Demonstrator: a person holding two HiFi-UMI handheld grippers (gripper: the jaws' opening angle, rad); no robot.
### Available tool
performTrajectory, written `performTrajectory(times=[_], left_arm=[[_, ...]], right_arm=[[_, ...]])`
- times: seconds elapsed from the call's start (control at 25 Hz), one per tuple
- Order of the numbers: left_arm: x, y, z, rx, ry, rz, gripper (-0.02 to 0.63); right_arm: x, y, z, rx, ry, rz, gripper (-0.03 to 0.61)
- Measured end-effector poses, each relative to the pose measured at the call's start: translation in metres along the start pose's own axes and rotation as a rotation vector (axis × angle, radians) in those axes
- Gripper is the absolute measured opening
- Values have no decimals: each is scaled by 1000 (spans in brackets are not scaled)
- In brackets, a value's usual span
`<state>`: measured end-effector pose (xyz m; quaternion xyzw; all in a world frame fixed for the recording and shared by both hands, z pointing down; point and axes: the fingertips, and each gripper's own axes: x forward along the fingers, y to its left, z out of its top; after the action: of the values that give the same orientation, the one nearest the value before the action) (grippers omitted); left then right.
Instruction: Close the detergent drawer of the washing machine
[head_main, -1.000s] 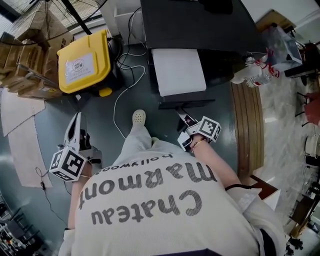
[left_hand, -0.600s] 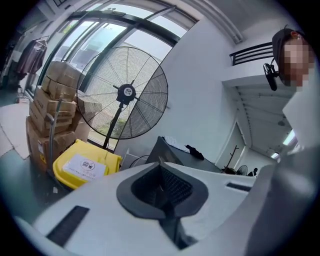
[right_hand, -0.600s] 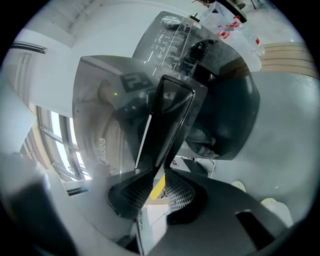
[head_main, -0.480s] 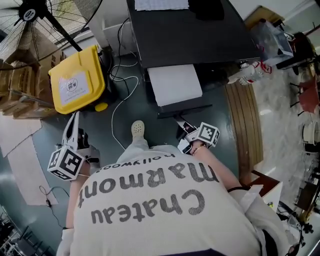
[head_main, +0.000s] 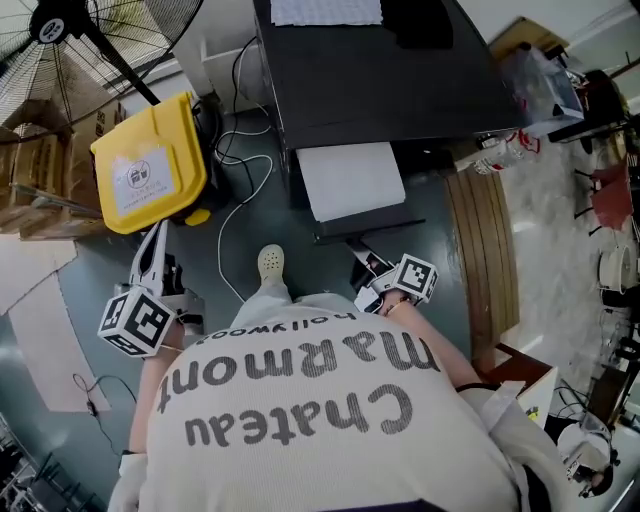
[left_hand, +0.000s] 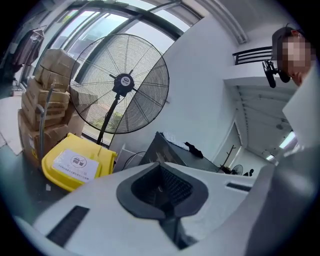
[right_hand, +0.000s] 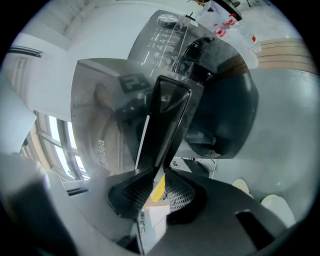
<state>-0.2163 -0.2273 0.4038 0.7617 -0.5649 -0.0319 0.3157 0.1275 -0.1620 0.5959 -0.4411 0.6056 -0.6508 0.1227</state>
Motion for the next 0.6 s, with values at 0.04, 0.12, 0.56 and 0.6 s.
performTrajectory(times=[0.04, 0.12, 0.56, 0.6], left_arm=[[1, 1, -1, -3, 2, 2, 8], [4, 3, -3, -9, 4, 6, 8], [6, 4, -7, -11, 10, 18, 8], [5, 5, -7, -11, 11, 21, 8]], right_arm=[[1, 0, 0, -2, 1, 0, 87], [5, 3, 1, -8, 4, 28, 87], [18, 8, 10, -13, 10, 50, 87], [21, 13, 11, -21, 7, 85, 87]])
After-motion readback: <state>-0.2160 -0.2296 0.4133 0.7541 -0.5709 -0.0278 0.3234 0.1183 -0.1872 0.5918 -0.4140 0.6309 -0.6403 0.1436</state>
